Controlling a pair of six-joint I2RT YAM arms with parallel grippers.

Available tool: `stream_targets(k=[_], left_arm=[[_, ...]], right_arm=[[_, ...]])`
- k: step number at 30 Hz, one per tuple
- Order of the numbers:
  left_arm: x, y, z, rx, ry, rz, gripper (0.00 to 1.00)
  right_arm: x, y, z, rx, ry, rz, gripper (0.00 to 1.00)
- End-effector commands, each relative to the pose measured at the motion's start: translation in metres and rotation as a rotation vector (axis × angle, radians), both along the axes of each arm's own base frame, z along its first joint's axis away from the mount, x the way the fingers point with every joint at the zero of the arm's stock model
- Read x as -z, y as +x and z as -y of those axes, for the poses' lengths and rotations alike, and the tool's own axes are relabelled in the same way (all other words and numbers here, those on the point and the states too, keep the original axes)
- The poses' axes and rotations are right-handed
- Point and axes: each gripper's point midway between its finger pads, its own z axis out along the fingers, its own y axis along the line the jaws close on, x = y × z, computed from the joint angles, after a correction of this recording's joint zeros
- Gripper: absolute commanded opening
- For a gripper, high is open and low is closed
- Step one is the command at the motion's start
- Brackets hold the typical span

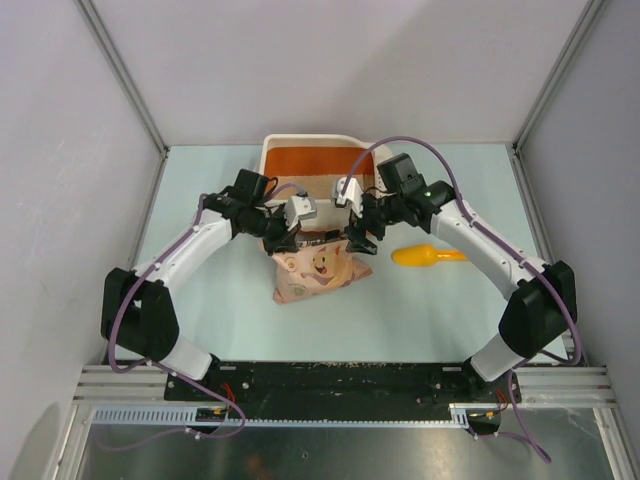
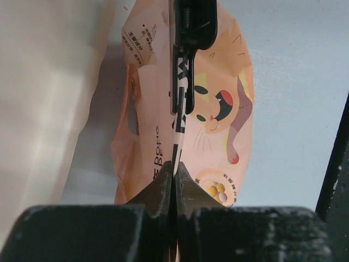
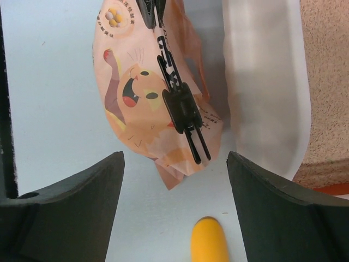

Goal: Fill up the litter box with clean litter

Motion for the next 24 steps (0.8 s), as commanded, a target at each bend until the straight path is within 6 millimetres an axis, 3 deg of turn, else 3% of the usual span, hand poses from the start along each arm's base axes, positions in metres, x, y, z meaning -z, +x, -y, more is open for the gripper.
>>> stream_targets(k=[1, 8, 24], left_arm=[[-0.019, -0.015, 0.011, 0.011, -0.086, -0.029, 0.02], [-0.027, -0.017, 0.015, 0.004, -0.117, -0.047, 0.0], [-0.028, -0.015, 0.014, -0.022, -0.124, -0.064, 0.0]], right_arm=[[-0.021, 0.005, -0.017, -0.127, 0.035, 0.15, 0.79], [-0.018, 0.002, -0.037, -0.186, 0.059, 0.177, 0.64], [-0.003, 0.003, -0.053, -0.217, 0.04, 0.202, 0.51]])
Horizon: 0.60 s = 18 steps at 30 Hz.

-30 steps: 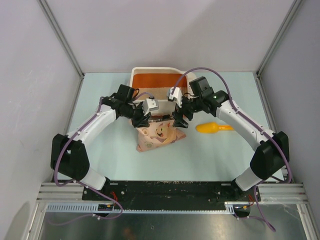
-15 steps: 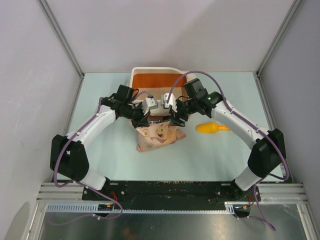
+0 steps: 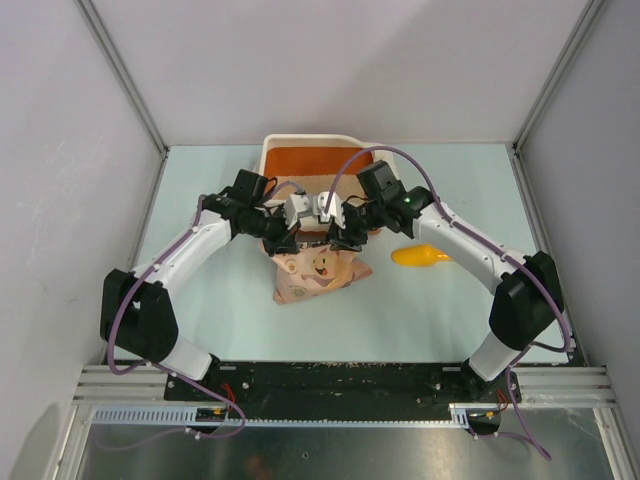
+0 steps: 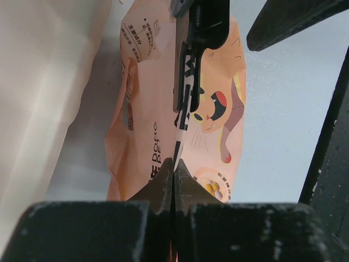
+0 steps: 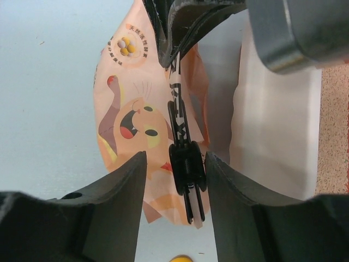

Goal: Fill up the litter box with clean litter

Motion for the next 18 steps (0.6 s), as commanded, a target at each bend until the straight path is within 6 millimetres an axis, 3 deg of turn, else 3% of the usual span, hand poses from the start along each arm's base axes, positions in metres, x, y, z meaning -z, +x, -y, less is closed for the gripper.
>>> stream_targets(k=[1, 11, 18], left_arm=[[-0.025, -0.008, 0.012, 0.028, -0.1, 0.003, 0.0], [-0.025, -0.008, 0.013, 0.026, -0.103, -0.006, 0.0], [-0.025, -0.003, 0.014, 0.022, -0.102, -0.003, 0.0]], right_arm=[[-0.014, 0.007, -0.012, -0.029, 0.031, 0.072, 0.5], [-0.007, 0.008, -0.009, -0.037, 0.0, 0.108, 0.36], [0.0, 0.012, -0.005, -0.033, -0.024, 0.133, 0.41]])
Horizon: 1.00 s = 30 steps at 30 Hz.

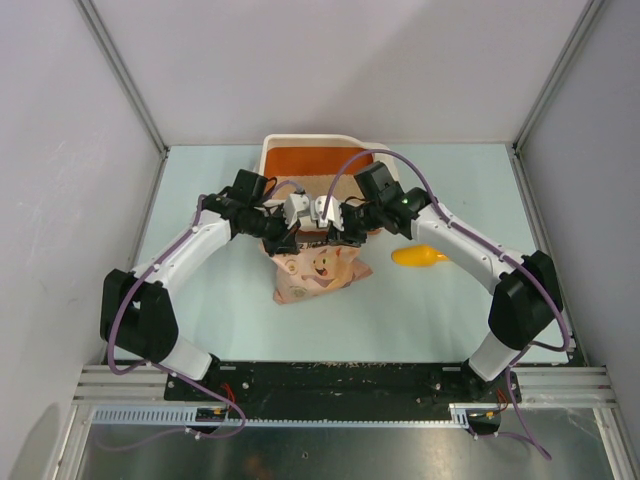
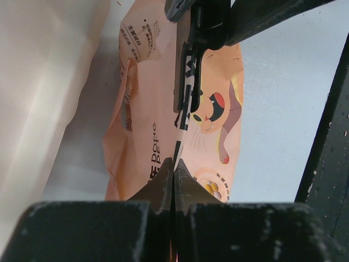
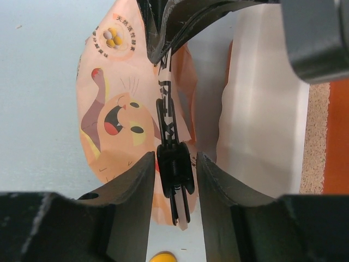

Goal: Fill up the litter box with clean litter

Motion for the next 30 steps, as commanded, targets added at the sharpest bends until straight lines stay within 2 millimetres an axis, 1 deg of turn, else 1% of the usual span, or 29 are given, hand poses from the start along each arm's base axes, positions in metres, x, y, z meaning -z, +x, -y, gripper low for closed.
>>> stream_targets(k=[1, 3, 4, 6, 9, 10, 12, 13, 16, 18, 21, 22, 25, 26, 28, 29, 30], left_arm=[[-0.025, -0.002, 0.013, 0.029, -0.093, 0.013, 0.0], [-0.024, -0.001, 0.013, 0.027, -0.092, 0.011, 0.0], [-0.024, -0.001, 0.014, 0.028, -0.092, 0.011, 0.0], [-0.024, -0.001, 0.013, 0.024, -0.091, 0.008, 0.0], [-0.025, 0.0, 0.013, 0.023, -0.093, 0.009, 0.0], [-0.024, 0.0, 0.013, 0.023, -0.092, 0.008, 0.0], [-0.024, 0.0, 0.013, 0.023, -0.093, 0.006, 0.0], [-0.023, 0.0, 0.013, 0.021, -0.091, 0.002, 0.0], [-0.024, 0.002, 0.013, 0.02, -0.092, 0.005, 0.0], [-0.024, 0.004, 0.013, 0.016, -0.09, 0.005, 0.0], [-0.024, 0.005, 0.014, 0.015, -0.091, 0.002, 0.0], [-0.024, 0.004, 0.014, 0.017, -0.093, 0.001, 0.0], [-0.023, 0.005, 0.013, 0.017, -0.092, 0.001, 0.0], [-0.023, 0.005, 0.013, 0.016, -0.09, 0.002, 0.0], [-0.022, 0.005, 0.013, 0.016, -0.089, -0.001, 0.0], [-0.023, 0.006, 0.013, 0.016, -0.09, 0.002, 0.0], [-0.022, 0.006, 0.013, 0.014, -0.088, 0.0, 0.0]], right_arm=[[-0.003, 0.004, -0.004, -0.013, 0.005, 0.047, 0.41], [-0.002, 0.005, -0.003, -0.012, 0.0, 0.05, 0.41], [-0.002, 0.005, -0.003, -0.012, 0.0, 0.05, 0.38], [0.001, 0.005, -0.003, -0.016, -0.009, 0.052, 0.38], [0.001, 0.005, -0.003, -0.016, -0.01, 0.05, 0.29], [0.0, 0.005, -0.003, -0.015, -0.006, 0.051, 0.24], [-0.003, 0.005, -0.005, -0.016, 0.008, 0.057, 0.19], [-0.006, 0.005, -0.005, -0.017, 0.013, 0.062, 0.12], [-0.014, 0.002, -0.005, -0.033, 0.031, 0.074, 0.02], [-0.02, -0.001, -0.005, -0.042, 0.043, 0.079, 0.0], [-0.039, -0.008, -0.002, -0.051, 0.078, 0.1, 0.0], [-0.05, -0.012, 0.0, -0.054, 0.094, 0.118, 0.0], [-0.062, -0.019, 0.01, -0.053, 0.101, 0.128, 0.0], [-0.069, -0.024, 0.015, -0.052, 0.107, 0.123, 0.0], [-0.071, -0.026, 0.024, -0.04, 0.103, 0.114, 0.0], [-0.07, -0.031, 0.032, -0.034, 0.086, 0.095, 0.0], [-0.069, -0.029, 0.04, -0.017, 0.077, 0.082, 0.0]])
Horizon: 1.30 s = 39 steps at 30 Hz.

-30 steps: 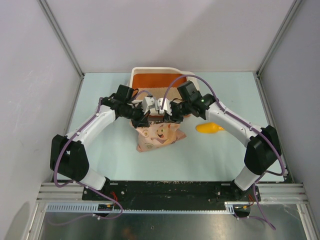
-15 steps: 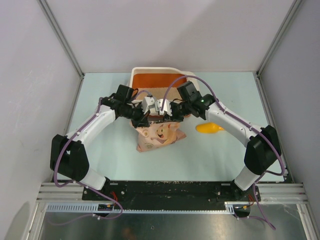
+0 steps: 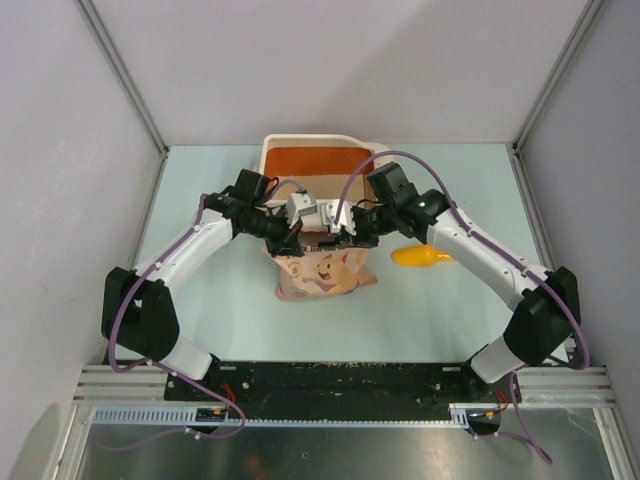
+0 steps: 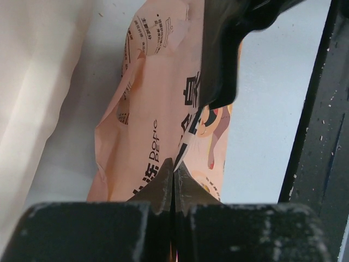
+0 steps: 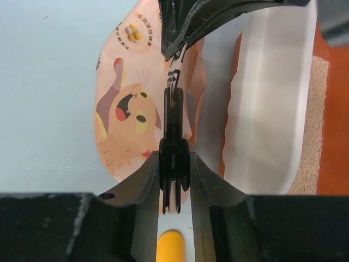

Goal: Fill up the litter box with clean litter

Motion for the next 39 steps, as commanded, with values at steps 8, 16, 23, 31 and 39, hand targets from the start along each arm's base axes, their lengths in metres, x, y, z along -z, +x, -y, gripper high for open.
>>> stream_targets(k=[8, 16, 23, 31, 39], left_arm=[[-0.02, 0.015, 0.011, 0.012, -0.056, 0.042, 0.0], [-0.022, 0.018, 0.011, 0.008, -0.055, 0.047, 0.01], [-0.027, 0.027, 0.007, -0.01, -0.03, 0.088, 0.03], [-0.044, 0.03, 0.01, -0.041, -0.057, 0.09, 0.26], [-0.095, 0.04, -0.006, -0.194, -0.103, 0.133, 0.77]], right_arm=[[-0.058, -0.015, 0.053, 0.143, 0.144, -0.113, 0.0], [0.02, -0.05, 0.102, 0.159, -0.027, -0.356, 0.0], [0.077, -0.103, 0.13, 0.144, -0.152, -0.645, 0.05], [0.148, -0.096, 0.149, 0.285, -0.193, -0.861, 0.07], [0.164, -0.076, 0.16, 0.384, -0.197, -0.872, 0.56]])
